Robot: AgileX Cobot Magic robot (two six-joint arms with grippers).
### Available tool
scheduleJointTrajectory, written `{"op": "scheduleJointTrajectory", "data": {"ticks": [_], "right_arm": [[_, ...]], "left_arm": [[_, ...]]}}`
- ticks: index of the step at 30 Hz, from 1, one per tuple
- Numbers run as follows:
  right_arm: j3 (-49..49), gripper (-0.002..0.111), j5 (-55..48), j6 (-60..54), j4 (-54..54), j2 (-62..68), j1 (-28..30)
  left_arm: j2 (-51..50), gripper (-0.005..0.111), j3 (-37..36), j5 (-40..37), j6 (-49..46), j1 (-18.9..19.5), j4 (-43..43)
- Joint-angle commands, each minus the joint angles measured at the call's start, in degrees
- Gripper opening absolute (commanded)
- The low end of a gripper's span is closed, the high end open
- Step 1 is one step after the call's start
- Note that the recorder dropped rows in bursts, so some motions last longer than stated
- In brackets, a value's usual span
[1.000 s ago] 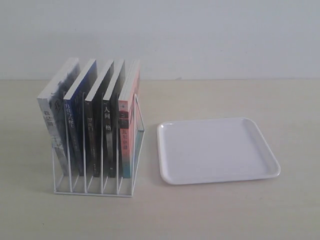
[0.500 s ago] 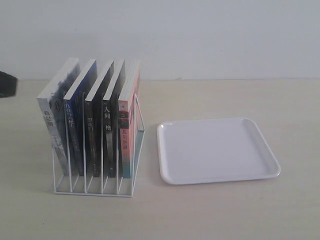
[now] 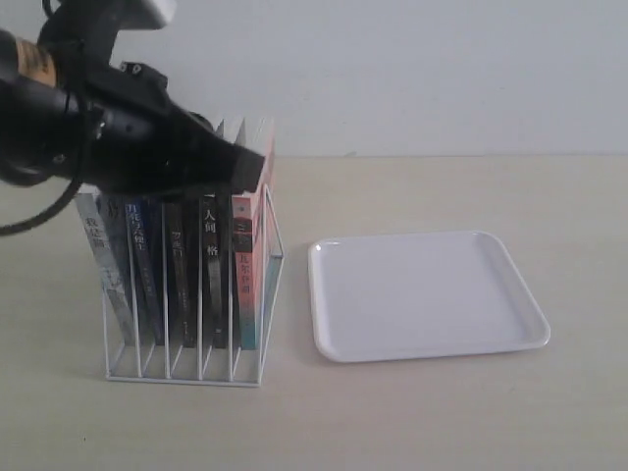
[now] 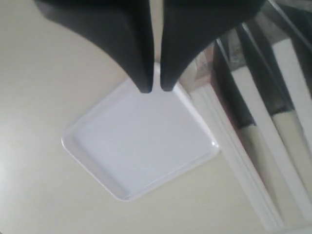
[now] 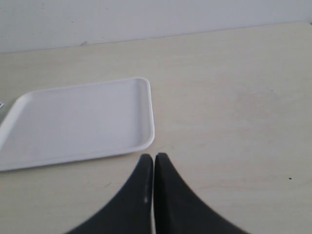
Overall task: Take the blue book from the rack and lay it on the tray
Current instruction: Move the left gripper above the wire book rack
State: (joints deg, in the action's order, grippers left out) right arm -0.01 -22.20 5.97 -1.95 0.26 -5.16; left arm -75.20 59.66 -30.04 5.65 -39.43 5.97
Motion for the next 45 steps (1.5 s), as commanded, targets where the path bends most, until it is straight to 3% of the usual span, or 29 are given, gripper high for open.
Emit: {"op": "scheduleJointTrajectory", "data": {"ticks": [1, 3, 5, 11, 16, 26, 31, 37, 45], "right_arm": [[0.0, 0.0, 0.4, -0.5, 0.1, -0.3, 0.0], [0.0, 0.0, 0.4, -0.5, 0.1, -0.3, 0.0], [0.0, 0.0, 0.4, -0.5, 0.1, -0.3, 0.0], [0.0, 0.0, 0.5, -0.5, 0.1, -0.3, 0.0], [0.0, 0.0, 0.5, -0.5, 0.1, -0.3, 0.0], [0.0, 0.0, 0.5, -0.5, 0.1, -0.3, 0.0], [0.0, 0.0, 0.5, -0.5, 0.1, -0.3, 0.0], [0.0, 0.0, 0.5, -0.5, 0.1, -0.3, 0.0], [0.0, 0.0, 0.5, -0.5, 0.1, -0.3, 0.0]], "left_arm": [[-3.6, 0.004, 7.8, -11.0, 18.6, -0.6, -19.2], [-5.3, 0.004, 11.8, -20.6, 24.4, -0.6, -28.9], [-5.7, 0.004, 14.9, -26.3, 25.1, -0.6, -31.2], [-6.7, 0.004, 16.7, -17.4, 23.2, -0.8, -21.8], [-13.6, 0.007, 20.5, -18.3, 23.5, -4.7, -23.6], [-17.4, 0.047, 28.6, -27.3, 23.5, -5.9, -23.1], [-18.6, 0.047, 30.9, -28.5, 23.8, -5.9, -21.4], [-23.7, 0.047, 37.9, -39.9, 24.3, -5.9, -21.4], [-27.9, 0.047, 43.6, -39.9, 24.3, -5.8, -21.6]]}}
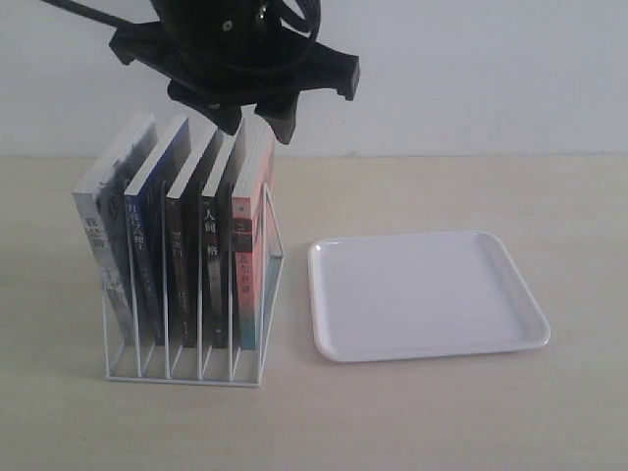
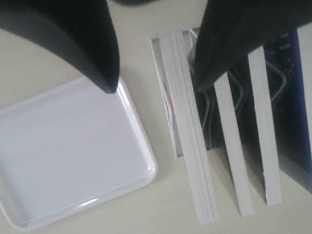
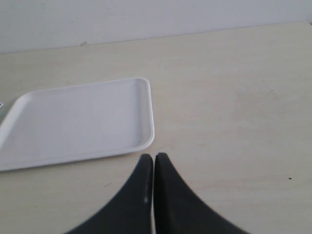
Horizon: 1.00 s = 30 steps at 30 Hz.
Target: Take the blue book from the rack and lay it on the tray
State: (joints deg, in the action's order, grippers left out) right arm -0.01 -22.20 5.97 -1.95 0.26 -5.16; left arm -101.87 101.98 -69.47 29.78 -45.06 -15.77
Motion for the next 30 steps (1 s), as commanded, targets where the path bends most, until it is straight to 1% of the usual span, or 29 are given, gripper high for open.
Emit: {"op": "scheduleJointTrajectory", "data": {"ticks": [1, 6, 12, 17, 30], "right_arm": [[0.0, 0.0, 0.5, -0.5, 0.1, -0.3, 0.0], [0.0, 0.0, 0.5, -0.5, 0.1, -0.3, 0.0], [0.0, 0.0, 0.5, -0.5, 0.1, -0.3, 0.0], [0.0, 0.0, 0.5, -0.5, 0.1, -0.3, 0.0], [0.0, 0.0, 0.5, -0.5, 0.1, -0.3, 0.0]], "left_arm": [[-1.5, 0.047, 1.3, -0.5, 0.2, -0.1, 0.0], [-3.4, 0.047, 1.4, -0.5, 0.2, 1.1, -0.2], [-4.1, 0.047, 1.4, -0.5, -1.3, 1.7, -1.5], [-4.6, 0.047, 1.4, -0.5, -1.3, 2.7, -0.5], [-5.4, 0.047, 1.4, -0.5, -1.4, 2.8, 1.8]]}}
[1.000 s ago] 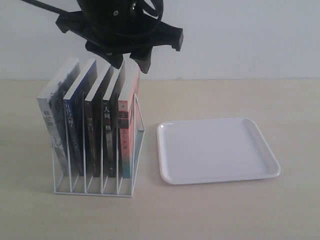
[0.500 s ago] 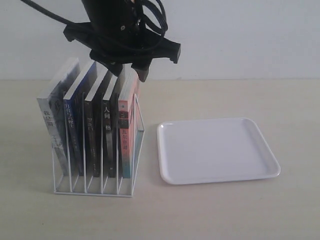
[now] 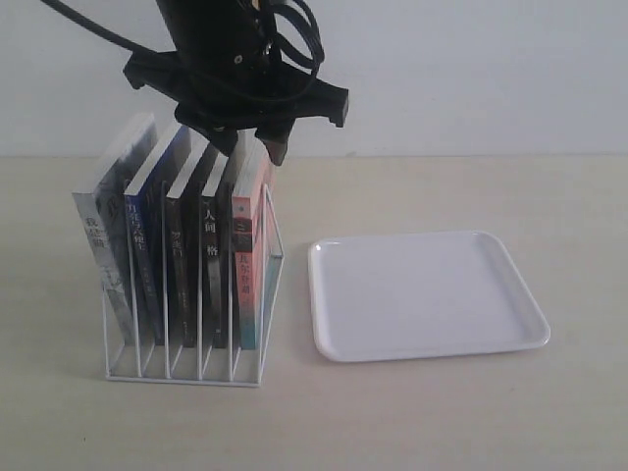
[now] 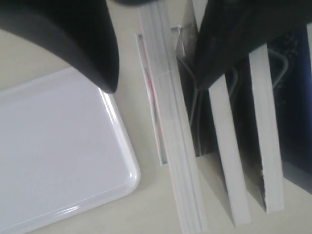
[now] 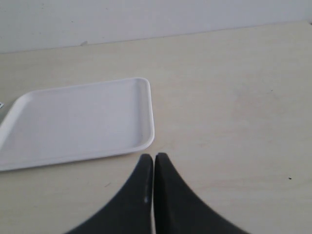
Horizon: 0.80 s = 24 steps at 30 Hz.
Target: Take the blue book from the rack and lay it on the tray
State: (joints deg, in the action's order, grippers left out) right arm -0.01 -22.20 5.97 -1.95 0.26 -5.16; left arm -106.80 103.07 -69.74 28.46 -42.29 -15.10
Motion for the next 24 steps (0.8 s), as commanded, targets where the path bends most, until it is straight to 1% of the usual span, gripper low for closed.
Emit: {"op": "scheduleJointTrajectory", "data": {"ticks": [1, 15, 24], "right_arm": [[0.0, 0.0, 0.5, -0.5, 0.1, -0.3, 0.0], [0.0, 0.0, 0.5, -0.5, 0.1, -0.3, 0.0], [0.0, 0.0, 0.5, -0.5, 0.1, -0.3, 0.0]], "left_arm": [[-0.6, 0.047, 0.3, -0.2, 0.0, 0.1, 1.2], [-3.0, 0.047, 0.3, -0.2, 0.0, 0.1, 1.0], [-3.6, 0.046, 0.3, -0.2, -0.6, 0.1, -1.8]]}}
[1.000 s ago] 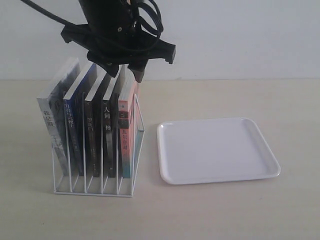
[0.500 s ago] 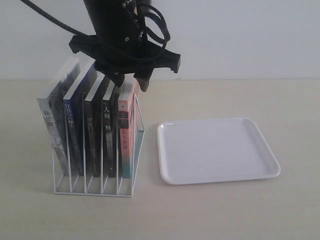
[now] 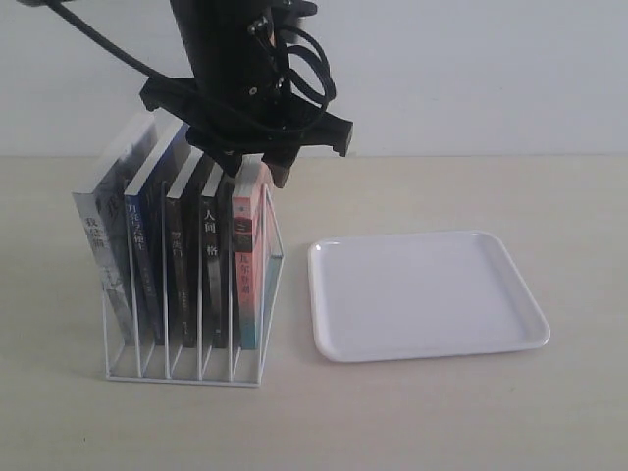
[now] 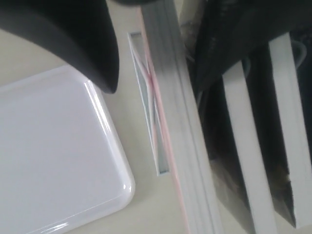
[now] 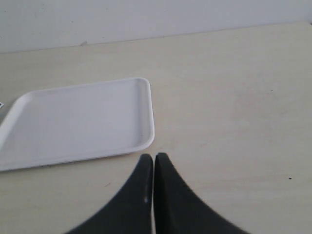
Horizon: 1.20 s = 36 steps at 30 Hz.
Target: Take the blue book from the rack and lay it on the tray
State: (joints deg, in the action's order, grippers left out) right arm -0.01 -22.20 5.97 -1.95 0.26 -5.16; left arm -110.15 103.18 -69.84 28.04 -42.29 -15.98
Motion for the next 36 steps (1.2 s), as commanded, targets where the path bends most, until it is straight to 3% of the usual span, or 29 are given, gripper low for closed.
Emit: {"op": "scheduleJointTrajectory", "data": {"ticks": [1, 10, 21, 36], "right_arm": [[0.0, 0.0, 0.5, -0.5, 0.1, -0.3, 0.0], [0.0, 0.0, 0.5, -0.5, 0.1, -0.3, 0.0], [0.0, 0.0, 0.5, -0.5, 0.1, -0.3, 0.0], [0.0, 0.0, 0.5, -0.5, 0.1, -0.3, 0.0]], "left_arm": [[-0.2, 0.045, 0.2, -0.1, -0.2, 0.1, -0.9], [-0.3, 0.028, 0.2, -0.1, -0.6, 0.1, -0.9], [-0.3, 0.027, 0.2, -0.1, -0.6, 0.1, -1.6], [0.1, 0.014, 0.2, -0.1, -1.0, 0.1, -1.8]]}}
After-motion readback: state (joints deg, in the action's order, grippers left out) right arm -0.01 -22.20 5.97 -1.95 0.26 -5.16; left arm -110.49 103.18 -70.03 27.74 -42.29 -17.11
